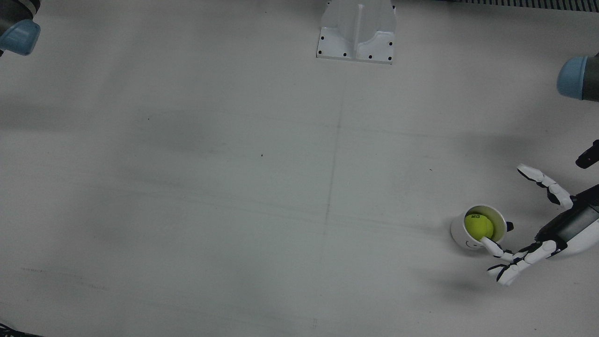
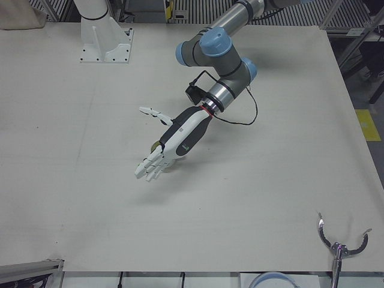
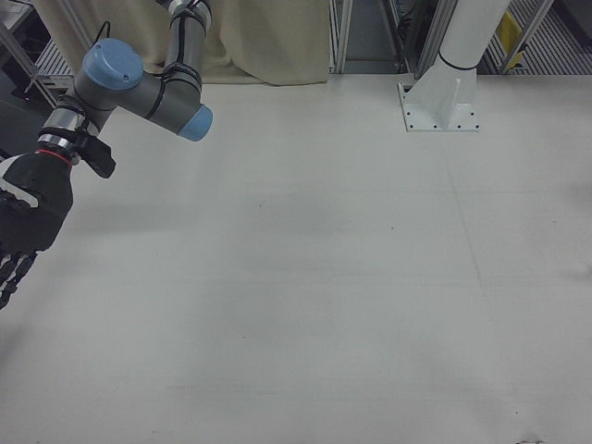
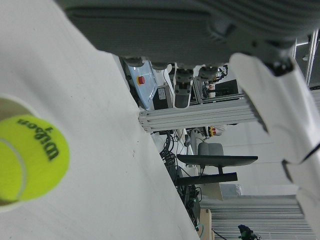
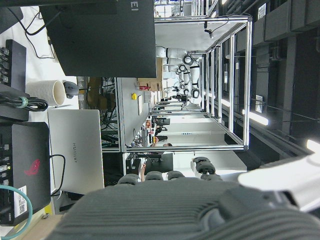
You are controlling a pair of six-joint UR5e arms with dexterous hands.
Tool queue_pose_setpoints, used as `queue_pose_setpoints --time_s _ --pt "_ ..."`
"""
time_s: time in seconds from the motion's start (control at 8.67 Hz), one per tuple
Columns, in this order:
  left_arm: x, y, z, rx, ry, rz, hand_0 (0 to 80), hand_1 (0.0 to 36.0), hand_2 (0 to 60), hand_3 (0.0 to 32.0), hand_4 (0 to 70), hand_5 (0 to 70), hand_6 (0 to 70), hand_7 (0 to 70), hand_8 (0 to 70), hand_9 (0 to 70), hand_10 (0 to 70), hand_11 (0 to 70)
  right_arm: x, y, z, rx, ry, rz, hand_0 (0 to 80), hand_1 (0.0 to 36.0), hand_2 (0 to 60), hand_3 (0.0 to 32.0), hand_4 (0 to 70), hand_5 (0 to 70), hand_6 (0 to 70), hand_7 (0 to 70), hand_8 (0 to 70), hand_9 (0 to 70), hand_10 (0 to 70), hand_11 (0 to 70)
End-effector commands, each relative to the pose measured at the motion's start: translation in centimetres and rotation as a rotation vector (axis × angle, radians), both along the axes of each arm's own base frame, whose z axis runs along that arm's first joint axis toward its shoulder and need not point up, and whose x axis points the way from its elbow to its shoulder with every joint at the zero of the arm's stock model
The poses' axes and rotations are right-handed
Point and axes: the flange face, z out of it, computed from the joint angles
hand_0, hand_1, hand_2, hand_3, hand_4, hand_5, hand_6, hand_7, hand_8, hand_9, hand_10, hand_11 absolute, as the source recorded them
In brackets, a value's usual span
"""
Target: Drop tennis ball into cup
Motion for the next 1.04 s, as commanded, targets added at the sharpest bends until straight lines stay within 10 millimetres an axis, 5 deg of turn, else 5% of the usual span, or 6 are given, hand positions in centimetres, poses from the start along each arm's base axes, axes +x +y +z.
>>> queue_pose_setpoints --time_s 0.0,0.23,0.35,0.46,0.69,0.92 --pt "-1.7 1.1 -4.5 0.019 0.034 -0.007 40.5 11.8 14.8 0.0 11.1 0.9 5.9 16.2 0.7 1.8 0.0 0.0 0.0 0.0 0.1 -0.002 0.000 0.000 0.0 0.0 0.0 0.0 0.0 0.0 0.0 0.0 0.0 0.0 0.0 0.0" --pt "-9.1 -5.8 -12.0 0.042 0.041 -0.177 44.2 13.3 10.0 0.0 14.0 0.2 1.2 22.5 0.0 3.1 0.0 0.0 0.0 0.0 0.0 -0.002 0.000 0.000 0.0 0.0 0.0 0.0 0.0 0.0 0.0 0.0 0.0 0.0 0.0 0.0" --pt "-10.8 -9.7 -11.6 0.018 0.030 -0.229 44.4 13.8 10.4 0.0 11.6 0.2 1.0 19.9 0.0 2.5 0.0 0.0 -0.1 0.0 0.0 0.000 0.001 -0.002 0.0 0.0 0.0 0.0 0.0 0.0 0.0 0.0 0.0 0.0 0.0 0.0" --pt "-12.5 -11.4 -9.6 -0.015 0.013 -0.262 46.0 16.2 9.7 0.0 2.1 0.7 0.8 13.6 0.0 1.3 0.0 0.0 -0.1 0.0 -0.1 0.001 0.001 -0.002 0.0 0.0 0.0 0.0 0.0 0.0 0.0 0.0 0.0 0.0 0.0 0.0" --pt "-19.0 -13.6 -4.5 -0.066 -0.007 -0.365 46.7 17.6 8.5 0.0 0.0 0.4 0.3 9.9 0.0 0.5 0.0 0.0 0.0 -0.1 -0.3 0.005 0.004 -0.001 0.0 0.0 0.0 0.0 0.0 0.0 0.0 0.0 0.0 0.0 0.0 0.0" --pt "-21.6 -13.1 -0.4 -0.152 -0.037 -0.400 48.3 20.1 8.3 0.0 0.0 0.3 0.2 12.2 0.0 1.0 0.0 0.0 0.0 -0.1 -0.3 0.006 0.003 0.000 0.0 0.0 0.0 0.0 0.0 0.0 0.0 0.0 0.0 0.0 0.0 0.0"
